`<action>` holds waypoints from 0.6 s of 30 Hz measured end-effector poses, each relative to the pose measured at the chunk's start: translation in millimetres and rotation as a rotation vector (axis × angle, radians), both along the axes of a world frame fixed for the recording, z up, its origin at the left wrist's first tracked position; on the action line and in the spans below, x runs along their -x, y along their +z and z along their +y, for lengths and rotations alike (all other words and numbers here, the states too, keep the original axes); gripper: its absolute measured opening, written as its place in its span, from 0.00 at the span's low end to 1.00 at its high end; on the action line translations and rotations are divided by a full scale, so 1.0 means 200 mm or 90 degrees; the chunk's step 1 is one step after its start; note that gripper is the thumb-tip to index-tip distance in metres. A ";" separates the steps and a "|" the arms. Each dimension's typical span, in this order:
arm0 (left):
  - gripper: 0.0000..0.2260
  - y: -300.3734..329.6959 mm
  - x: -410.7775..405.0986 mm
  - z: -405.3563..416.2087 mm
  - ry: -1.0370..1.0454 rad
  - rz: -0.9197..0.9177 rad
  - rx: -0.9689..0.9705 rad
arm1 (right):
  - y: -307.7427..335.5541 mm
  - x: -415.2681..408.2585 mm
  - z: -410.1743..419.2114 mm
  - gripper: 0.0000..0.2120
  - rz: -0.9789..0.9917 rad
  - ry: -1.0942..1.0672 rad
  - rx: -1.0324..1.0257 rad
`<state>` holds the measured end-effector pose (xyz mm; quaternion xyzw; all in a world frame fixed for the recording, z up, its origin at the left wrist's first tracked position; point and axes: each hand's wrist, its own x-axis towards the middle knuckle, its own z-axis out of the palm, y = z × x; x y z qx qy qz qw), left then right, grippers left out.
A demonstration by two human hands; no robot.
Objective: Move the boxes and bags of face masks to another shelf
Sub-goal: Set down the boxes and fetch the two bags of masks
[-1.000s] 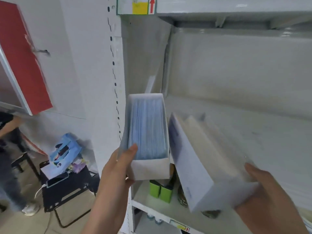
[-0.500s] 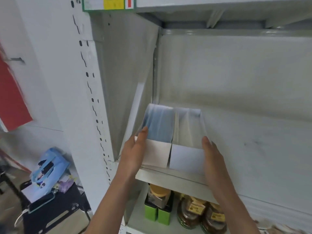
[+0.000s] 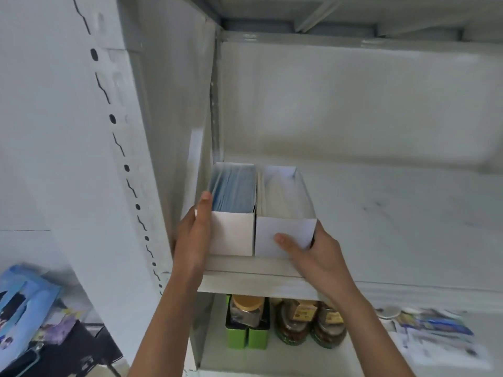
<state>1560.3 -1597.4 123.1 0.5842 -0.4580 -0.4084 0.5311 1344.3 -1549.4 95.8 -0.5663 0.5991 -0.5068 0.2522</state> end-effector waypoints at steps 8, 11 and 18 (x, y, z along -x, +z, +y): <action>0.31 -0.09 0.03 0.15 0.038 -0.090 0.230 | 0.00 0.03 0.10 0.48 0.032 -0.056 -0.028; 0.30 -0.03 0.08 0.21 0.081 -0.234 0.466 | 0.01 0.13 0.25 0.47 0.134 -0.145 -0.015; 0.16 0.12 0.61 0.37 -0.256 -0.260 0.669 | -0.02 0.57 0.85 0.34 0.332 -0.377 -0.043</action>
